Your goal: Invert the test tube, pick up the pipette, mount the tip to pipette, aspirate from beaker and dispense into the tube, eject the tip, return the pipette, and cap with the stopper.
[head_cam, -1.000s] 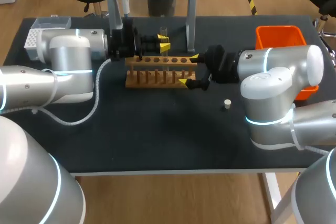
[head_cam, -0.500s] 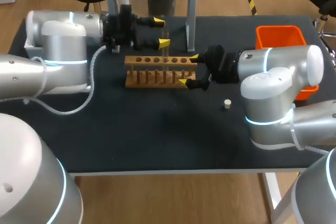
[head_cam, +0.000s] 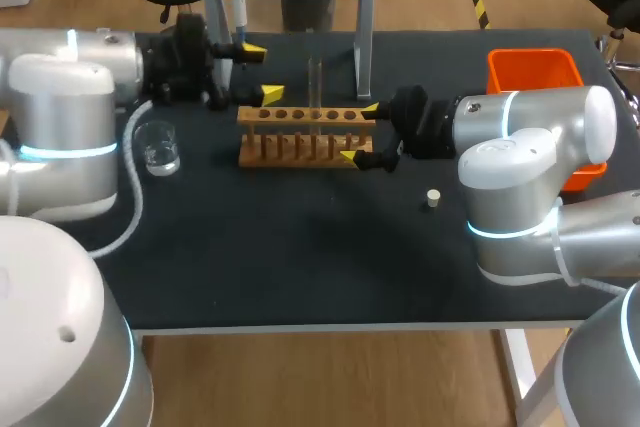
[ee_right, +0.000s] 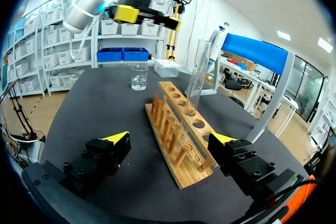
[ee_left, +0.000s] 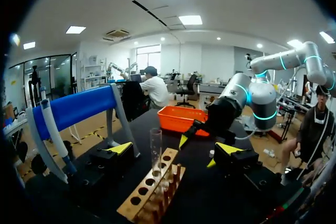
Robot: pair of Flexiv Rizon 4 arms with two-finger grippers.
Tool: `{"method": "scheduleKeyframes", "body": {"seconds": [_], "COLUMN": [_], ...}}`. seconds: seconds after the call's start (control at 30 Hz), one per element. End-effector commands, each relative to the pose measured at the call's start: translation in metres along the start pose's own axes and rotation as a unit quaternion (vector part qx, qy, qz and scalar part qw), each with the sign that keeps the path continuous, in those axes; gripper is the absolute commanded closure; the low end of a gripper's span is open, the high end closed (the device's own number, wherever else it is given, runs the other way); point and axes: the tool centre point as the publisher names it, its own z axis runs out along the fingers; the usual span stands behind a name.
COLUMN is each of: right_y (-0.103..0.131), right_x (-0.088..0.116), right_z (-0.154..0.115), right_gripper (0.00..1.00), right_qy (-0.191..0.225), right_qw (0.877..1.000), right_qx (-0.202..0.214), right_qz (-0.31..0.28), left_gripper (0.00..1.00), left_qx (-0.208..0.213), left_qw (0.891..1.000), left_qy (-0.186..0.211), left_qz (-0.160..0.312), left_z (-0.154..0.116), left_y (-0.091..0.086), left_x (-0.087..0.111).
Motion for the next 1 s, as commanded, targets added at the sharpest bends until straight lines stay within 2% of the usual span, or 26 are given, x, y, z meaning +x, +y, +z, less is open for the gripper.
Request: {"method": "scheduleKeyframes", "body": {"seconds": [0.03,0.07,0.67,0.73,0.87,1.0], "right_y": [0.000,0.000,0.000,0.000,0.000,0.000], "right_x": [-0.001,-0.001,-0.001,-0.001,-0.001,-0.001], "right_z": [0.000,0.000,0.000,0.000,0.000,0.000], "right_gripper": [0.00,0.00,0.00,0.00,0.00,0.00], "right_qy": [0.002,0.002,0.002,0.002,0.002,0.002], "right_qw": [1.000,1.000,1.000,1.000,1.000,1.000], "right_qx": [0.001,0.001,0.001,0.001,0.001,0.001], "right_qz": [0.000,0.000,0.000,0.000,0.000,0.000], "left_gripper": [0.00,0.00,0.00,0.00,0.00,0.00], "left_qx": [0.002,0.009,0.009,-0.018,-0.021,-0.037], "left_qw": [0.993,0.992,0.992,0.986,0.972,0.949], "left_qy": [-0.119,-0.126,-0.126,-0.165,-0.232,-0.308], "left_qz": [-0.013,-0.020,-0.020,-0.019,-0.032,-0.051], "left_z": [-0.068,-0.069,-0.069,-0.076,-0.110,-0.154], "left_y": [0.008,0.008,0.008,0.017,0.028,0.043], "left_x": [0.052,0.058,0.058,0.047,0.023,-0.001]}}
